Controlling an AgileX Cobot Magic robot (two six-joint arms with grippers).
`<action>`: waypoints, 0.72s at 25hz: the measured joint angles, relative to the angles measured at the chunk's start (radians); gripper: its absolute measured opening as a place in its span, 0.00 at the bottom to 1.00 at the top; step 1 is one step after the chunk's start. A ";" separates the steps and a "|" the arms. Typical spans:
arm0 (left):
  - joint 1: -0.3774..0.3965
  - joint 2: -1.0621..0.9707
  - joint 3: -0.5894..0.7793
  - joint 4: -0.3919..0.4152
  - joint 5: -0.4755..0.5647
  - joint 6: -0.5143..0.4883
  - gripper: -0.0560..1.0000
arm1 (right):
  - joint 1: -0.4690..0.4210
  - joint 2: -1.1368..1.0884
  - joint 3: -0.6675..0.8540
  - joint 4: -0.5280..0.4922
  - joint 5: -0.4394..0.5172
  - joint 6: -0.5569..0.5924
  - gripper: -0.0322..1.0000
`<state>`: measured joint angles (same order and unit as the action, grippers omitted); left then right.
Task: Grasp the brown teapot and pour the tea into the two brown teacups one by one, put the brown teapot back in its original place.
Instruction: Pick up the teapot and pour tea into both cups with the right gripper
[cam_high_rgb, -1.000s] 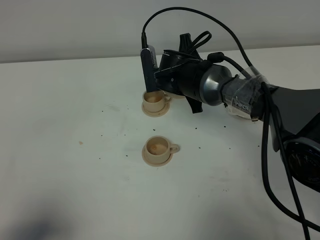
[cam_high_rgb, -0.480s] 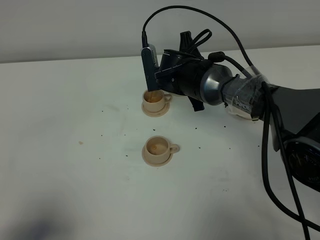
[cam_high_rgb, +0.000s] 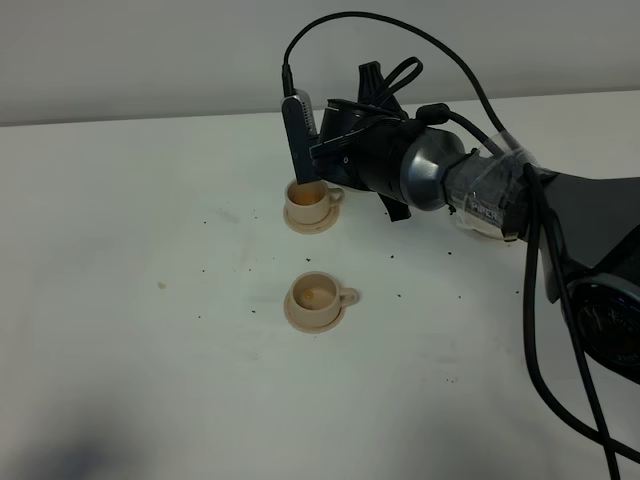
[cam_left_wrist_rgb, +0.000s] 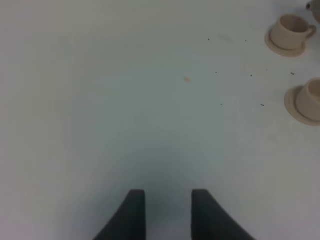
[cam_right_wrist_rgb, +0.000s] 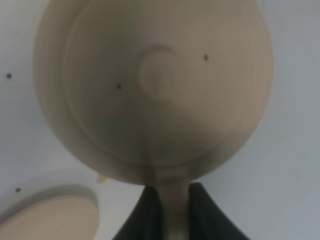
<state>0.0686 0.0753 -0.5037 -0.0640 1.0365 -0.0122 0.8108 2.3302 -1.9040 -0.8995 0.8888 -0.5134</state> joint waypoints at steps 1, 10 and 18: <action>0.000 0.000 0.000 0.000 0.000 0.000 0.29 | 0.000 0.000 0.000 0.000 0.000 -0.004 0.13; 0.000 0.000 0.000 0.000 0.000 0.000 0.29 | 0.000 0.000 0.000 0.000 -0.005 -0.023 0.13; 0.000 0.000 0.000 0.000 0.000 0.000 0.29 | 0.000 0.000 0.000 -0.001 -0.031 -0.037 0.13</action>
<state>0.0686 0.0753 -0.5037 -0.0640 1.0365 -0.0122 0.8108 2.3302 -1.9040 -0.9006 0.8579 -0.5507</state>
